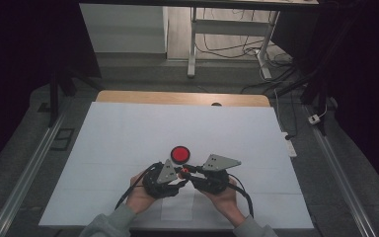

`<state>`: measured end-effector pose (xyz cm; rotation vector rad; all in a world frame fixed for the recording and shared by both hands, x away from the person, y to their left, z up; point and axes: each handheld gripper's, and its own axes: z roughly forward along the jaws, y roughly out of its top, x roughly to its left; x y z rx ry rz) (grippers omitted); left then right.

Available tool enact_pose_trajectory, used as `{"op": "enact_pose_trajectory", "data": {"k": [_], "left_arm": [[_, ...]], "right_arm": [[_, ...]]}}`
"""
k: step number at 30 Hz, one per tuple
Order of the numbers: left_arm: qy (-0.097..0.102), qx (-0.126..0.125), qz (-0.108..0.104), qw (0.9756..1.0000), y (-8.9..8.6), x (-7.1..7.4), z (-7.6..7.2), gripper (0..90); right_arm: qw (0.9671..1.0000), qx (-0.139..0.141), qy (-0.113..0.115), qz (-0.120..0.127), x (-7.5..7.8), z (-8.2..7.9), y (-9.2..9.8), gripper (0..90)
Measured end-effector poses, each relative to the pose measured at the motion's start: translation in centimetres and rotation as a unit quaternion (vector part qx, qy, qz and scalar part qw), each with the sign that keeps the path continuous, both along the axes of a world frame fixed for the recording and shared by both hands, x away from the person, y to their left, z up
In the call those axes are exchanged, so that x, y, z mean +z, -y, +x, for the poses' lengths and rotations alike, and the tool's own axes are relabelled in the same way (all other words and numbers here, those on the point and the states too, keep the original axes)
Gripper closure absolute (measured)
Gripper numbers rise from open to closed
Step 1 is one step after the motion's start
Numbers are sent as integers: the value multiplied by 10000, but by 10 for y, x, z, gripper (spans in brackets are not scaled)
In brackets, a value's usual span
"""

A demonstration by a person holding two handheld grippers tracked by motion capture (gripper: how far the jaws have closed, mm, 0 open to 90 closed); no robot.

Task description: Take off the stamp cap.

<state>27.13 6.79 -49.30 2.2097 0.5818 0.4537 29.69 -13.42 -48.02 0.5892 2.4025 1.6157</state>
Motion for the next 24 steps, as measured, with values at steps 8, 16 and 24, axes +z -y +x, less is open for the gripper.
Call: {"op": "enact_pose_trajectory", "data": {"k": [8,16,24], "left_arm": [[42,-14,3,10000,0,0,0,608],[130,15,58,9999,1,0,-2,633],[145,-3,45,9999,0,0,-2,635]], "right_arm": [[10000,11,-26,18,0,1,1,719],[10000,16,-59,43,0,1,1,719],[9999,14,-54,96,0,1,2,719]]}}
